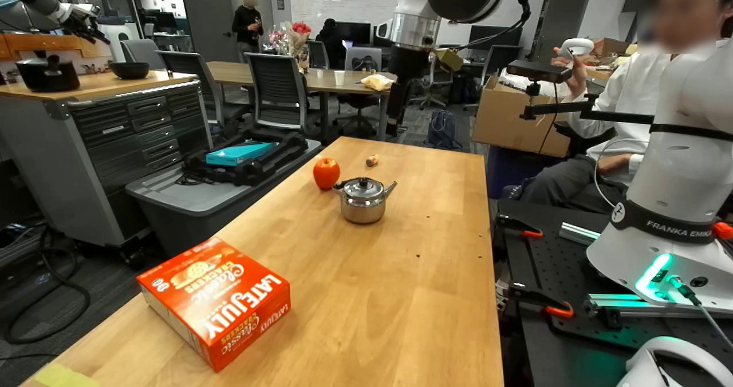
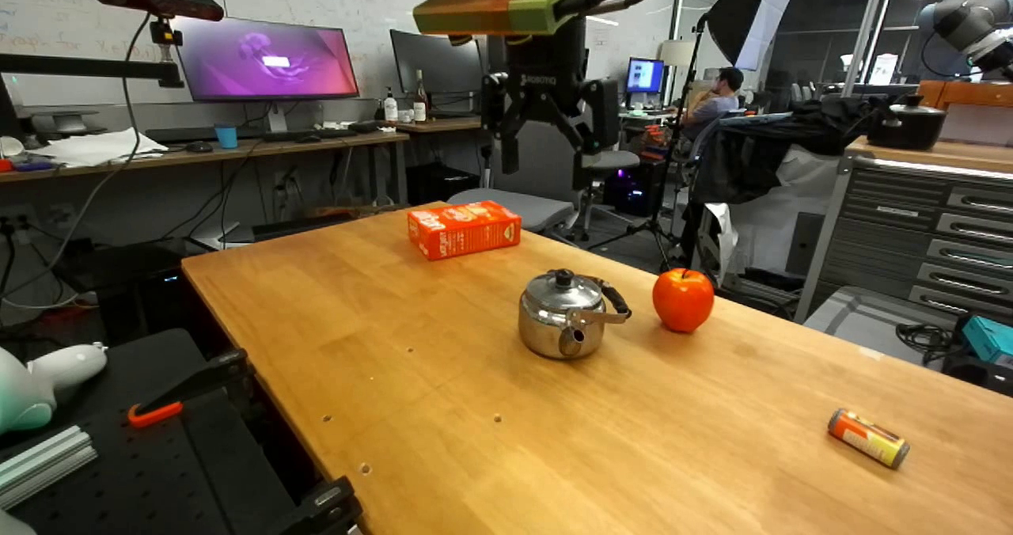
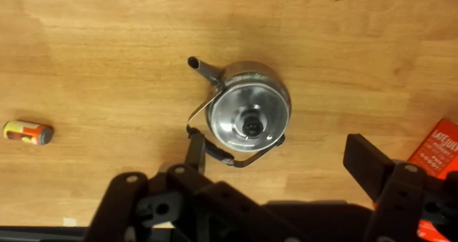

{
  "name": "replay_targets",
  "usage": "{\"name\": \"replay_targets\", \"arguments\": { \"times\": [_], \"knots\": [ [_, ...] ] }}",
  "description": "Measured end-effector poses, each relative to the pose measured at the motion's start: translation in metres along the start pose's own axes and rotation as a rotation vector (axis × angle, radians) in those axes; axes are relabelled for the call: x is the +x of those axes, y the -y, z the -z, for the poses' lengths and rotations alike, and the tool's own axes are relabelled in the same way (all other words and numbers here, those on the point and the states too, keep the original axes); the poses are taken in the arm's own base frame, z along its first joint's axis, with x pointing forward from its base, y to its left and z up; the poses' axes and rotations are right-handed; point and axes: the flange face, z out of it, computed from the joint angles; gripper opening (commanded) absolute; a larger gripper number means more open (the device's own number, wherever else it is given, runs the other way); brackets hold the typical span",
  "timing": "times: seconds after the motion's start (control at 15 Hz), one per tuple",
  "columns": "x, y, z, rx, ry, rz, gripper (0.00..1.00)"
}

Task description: Put the silver lid on the kettle

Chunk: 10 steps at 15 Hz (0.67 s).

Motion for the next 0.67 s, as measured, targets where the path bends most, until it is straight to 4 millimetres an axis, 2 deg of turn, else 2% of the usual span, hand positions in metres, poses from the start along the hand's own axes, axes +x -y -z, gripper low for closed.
{"name": "replay_targets", "arguments": {
  "times": [0.4, 0.67],
  "knots": [
    [-0.035, 0.004, 0.011, 0.118, 0.121, -0.030, 1.00],
    [-0.040, 0.003, 0.014, 0.127, 0.130, -0.032, 1.00]
  ]
}}
